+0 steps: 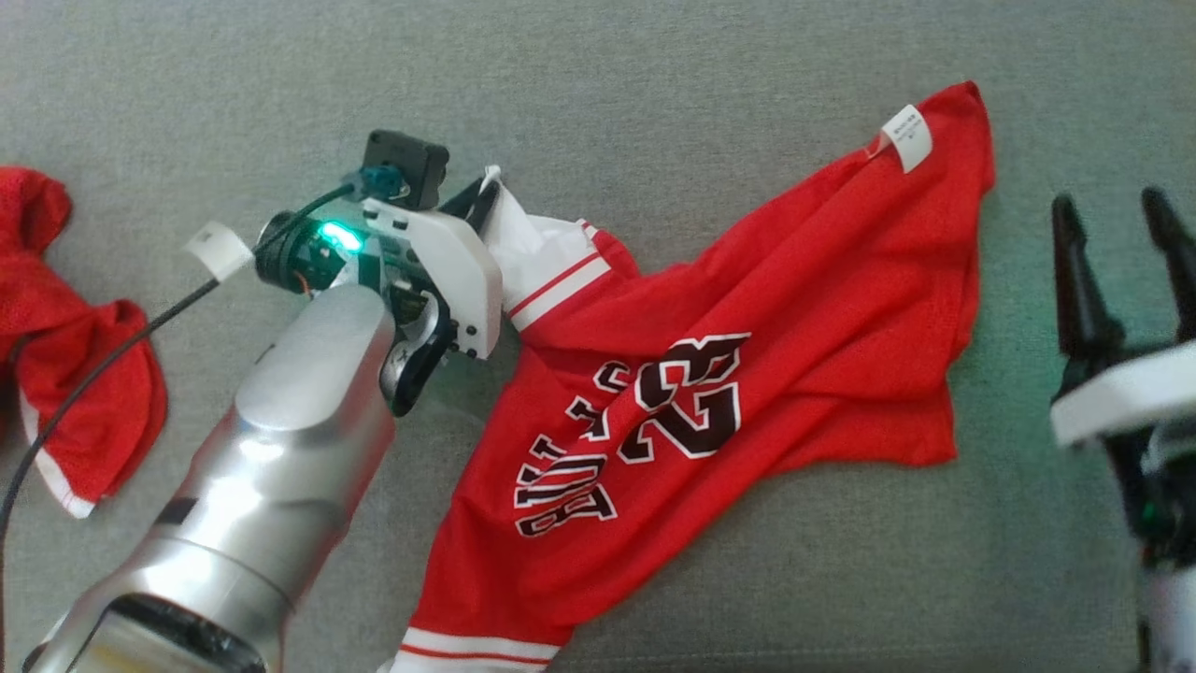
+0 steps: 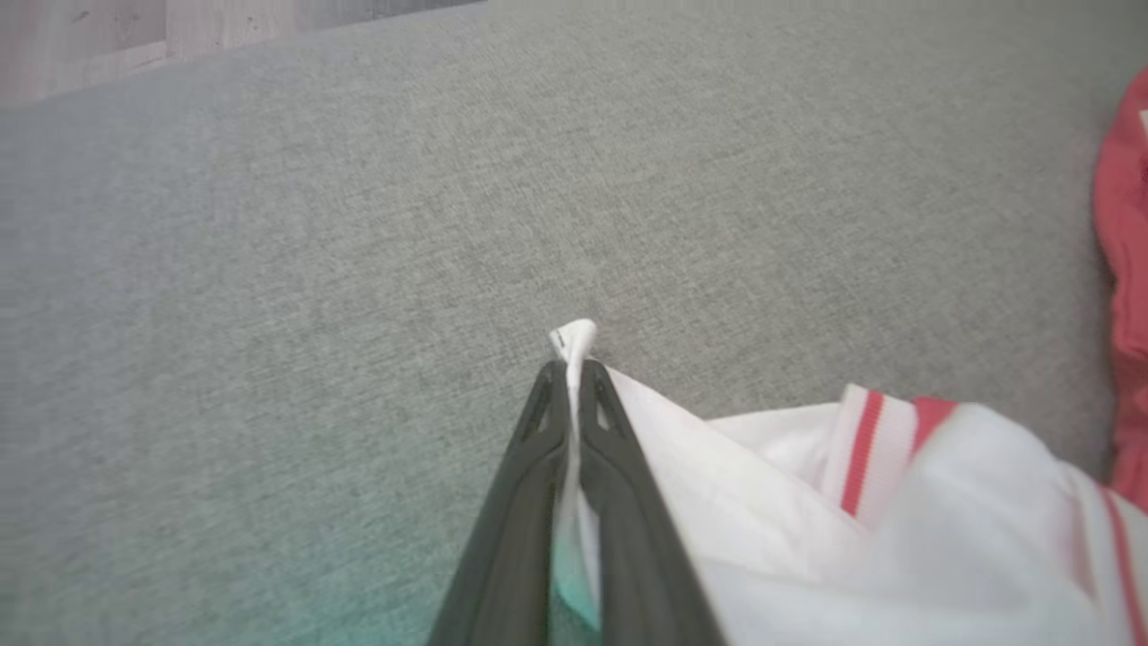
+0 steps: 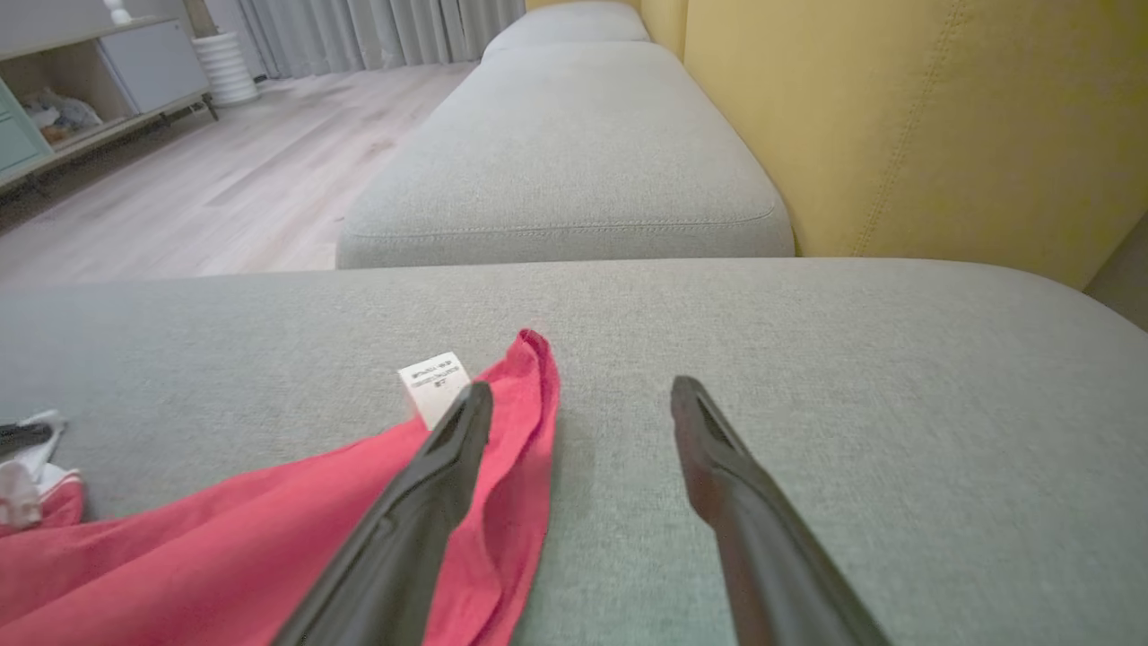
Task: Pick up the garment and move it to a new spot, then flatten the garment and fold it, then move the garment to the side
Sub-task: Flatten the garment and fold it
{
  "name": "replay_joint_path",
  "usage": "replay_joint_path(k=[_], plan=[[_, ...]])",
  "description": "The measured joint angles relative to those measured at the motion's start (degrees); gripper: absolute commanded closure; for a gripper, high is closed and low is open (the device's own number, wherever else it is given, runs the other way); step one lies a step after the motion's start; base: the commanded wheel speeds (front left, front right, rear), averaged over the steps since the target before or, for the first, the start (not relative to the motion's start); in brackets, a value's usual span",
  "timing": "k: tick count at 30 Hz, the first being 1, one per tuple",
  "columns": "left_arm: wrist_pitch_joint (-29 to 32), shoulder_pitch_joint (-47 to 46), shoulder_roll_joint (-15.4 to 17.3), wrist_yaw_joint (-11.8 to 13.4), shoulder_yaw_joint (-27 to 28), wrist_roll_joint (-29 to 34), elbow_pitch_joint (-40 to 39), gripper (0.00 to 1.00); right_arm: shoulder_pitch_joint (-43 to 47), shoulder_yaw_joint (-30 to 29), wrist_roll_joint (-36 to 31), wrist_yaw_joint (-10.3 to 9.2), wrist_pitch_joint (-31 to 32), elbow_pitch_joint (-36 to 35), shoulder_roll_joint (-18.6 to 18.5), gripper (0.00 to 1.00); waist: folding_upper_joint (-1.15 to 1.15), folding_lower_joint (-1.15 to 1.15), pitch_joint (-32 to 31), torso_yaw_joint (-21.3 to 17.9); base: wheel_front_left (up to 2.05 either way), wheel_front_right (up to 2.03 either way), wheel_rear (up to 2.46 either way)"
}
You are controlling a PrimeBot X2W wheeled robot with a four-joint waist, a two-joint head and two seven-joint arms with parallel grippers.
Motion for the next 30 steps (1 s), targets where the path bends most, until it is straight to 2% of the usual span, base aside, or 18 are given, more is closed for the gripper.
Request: replay_joint_path(k=[5,14,15,16,17,20,24,30], plan=[[-2.8,-0.3,-0.4,0.0,-0.1,0.5,-0.2,1.0,-9.1,2.4,3.4,0.0,1.1,12.2,-5.7,0.0,0.0,0.0,0.7,1.7,0.0,0.0,0.0],[-8.1,-0.3,-0.5,0.0,-0.1,0.5,-3.7,1.0,-22.5,13.4,9.3,0.0,4.5,29.6,-12.6,0.0,0.0,0.0,2.8,5.5,0.0,0.0,0.0],[-8.1,-0.3,-0.5,0.0,-0.1,0.5,-3.7,1.0,-22.5,13.4,9.3,0.0,4.5,29.6,-12.6,0.19,0.0,0.0,2.8,5.5,0.0,0.0,0.0],[-8.8,-0.3,-0.4,0.0,0.0,0.5,-4.3,1.0,-23.4,14.6,10.2,0.0,5.4,30.9,-13.2,0.19,0.0,0.01,2.9,5.8,0.0,0.0,0.0],[-9.6,-0.3,-0.4,0.0,0.2,0.5,-4.9,1.0,-24.0,15.5,11.0,0.0,6.2,31.9,-13.6,1.0,0.0,0.01,2.9,6.0,0.0,0.0,0.0],[-13.1,-0.3,0.4,0.7,0.6,0.5,-8.3,1.0,-24.9,16.8,12.9,0.0,7.0,32.9,-15.1,1.0,0.0,0.01,2.7,6.4,0.0,0.0,0.0],[-17.8,-0.2,3.4,2.7,3.0,0.6,-15.2,1.0,-24.9,15.5,13.8,0.0,3.3,29.5,-17.7,1.0,0.0,0.0,1.4,6.6,0.0,0.0,0.0],[-21.7,2.7,10.3,8.5,8.3,2.1,-33.6,1.0,-22.9,7.2,11.7,0.0,-0.6,13.1,-18.3,1.0,0.0,0.0,-2.6,6.6,0.0,0.0,0.0]])
